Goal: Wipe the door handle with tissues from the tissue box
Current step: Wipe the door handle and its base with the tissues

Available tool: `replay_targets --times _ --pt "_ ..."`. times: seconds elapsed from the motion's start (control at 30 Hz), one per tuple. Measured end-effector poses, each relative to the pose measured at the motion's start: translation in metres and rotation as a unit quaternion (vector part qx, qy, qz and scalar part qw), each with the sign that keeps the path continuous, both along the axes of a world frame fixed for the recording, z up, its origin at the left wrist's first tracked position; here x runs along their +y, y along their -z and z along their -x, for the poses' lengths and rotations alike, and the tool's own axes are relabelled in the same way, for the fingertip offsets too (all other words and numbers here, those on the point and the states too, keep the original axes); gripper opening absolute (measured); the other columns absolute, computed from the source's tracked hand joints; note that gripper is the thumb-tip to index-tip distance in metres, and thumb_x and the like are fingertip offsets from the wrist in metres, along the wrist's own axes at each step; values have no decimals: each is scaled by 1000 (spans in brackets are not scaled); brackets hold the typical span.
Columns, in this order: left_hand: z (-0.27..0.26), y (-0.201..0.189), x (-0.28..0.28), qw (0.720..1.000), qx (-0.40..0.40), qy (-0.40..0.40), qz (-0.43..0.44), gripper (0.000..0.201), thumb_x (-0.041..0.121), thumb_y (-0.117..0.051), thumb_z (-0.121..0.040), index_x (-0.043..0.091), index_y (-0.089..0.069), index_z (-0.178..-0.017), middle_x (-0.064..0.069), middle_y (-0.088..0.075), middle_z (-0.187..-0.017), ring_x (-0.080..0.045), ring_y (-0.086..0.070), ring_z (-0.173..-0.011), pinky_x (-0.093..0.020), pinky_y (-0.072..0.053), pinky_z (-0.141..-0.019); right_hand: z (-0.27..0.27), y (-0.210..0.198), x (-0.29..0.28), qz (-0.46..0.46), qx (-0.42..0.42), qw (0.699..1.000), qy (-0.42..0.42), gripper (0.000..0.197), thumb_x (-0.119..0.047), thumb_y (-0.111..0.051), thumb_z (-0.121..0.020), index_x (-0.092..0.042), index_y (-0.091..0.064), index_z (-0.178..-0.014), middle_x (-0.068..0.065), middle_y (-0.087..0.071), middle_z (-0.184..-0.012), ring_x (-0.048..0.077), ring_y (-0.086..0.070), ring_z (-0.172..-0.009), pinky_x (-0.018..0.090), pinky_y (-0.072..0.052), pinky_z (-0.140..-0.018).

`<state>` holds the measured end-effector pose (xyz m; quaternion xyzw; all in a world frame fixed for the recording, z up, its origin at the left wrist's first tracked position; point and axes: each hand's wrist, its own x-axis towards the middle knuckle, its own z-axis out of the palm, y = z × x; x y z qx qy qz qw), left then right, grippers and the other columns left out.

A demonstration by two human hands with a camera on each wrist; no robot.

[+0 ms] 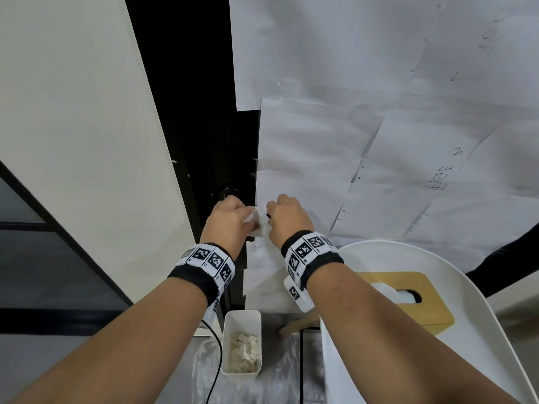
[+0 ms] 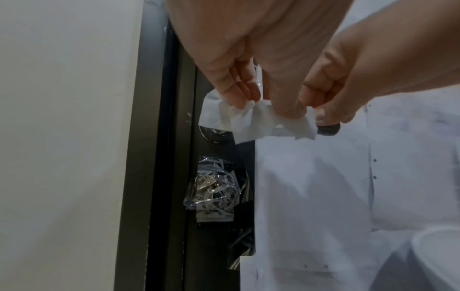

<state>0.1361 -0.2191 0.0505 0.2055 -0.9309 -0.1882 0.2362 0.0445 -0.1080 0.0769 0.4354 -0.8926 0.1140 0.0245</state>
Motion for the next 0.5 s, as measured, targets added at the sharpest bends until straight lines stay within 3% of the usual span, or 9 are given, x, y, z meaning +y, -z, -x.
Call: replay_targets --times 0.1,0.33,0.5 --pt "6 3 3 999 11 -18 34 8 17 -71 -81 18 -75 -88 -3 -56 -91 -23 -51 -88 -39 -52 -69 1 1 0 0 -7 1000 1 18 -3 -54 -83 -5 -56 -101 12 -51 -106 28 -47 -100 31 -34 -68" --pt "8 11 0 996 13 -19 87 6 13 -75 -78 8 -72 -82 -5 -54 -81 -24 -51 -77 -37 -52 -54 2 4 -1 -9 -13 1000 -1 19 -5 -52 -85 -6 -55 -104 12 -51 -107 28 -47 -101 31 -36 -70" --pt "8 8 2 991 22 -57 119 8 4 -75 -71 11 -71 -72 -4 -55 -75 -25 -49 -69 -33 -46 -56 2 3 0 -9 -14 1000 0 19 -5 -52 -86 -6 -54 -105 11 -51 -108 28 -46 -102 31 -35 -69"
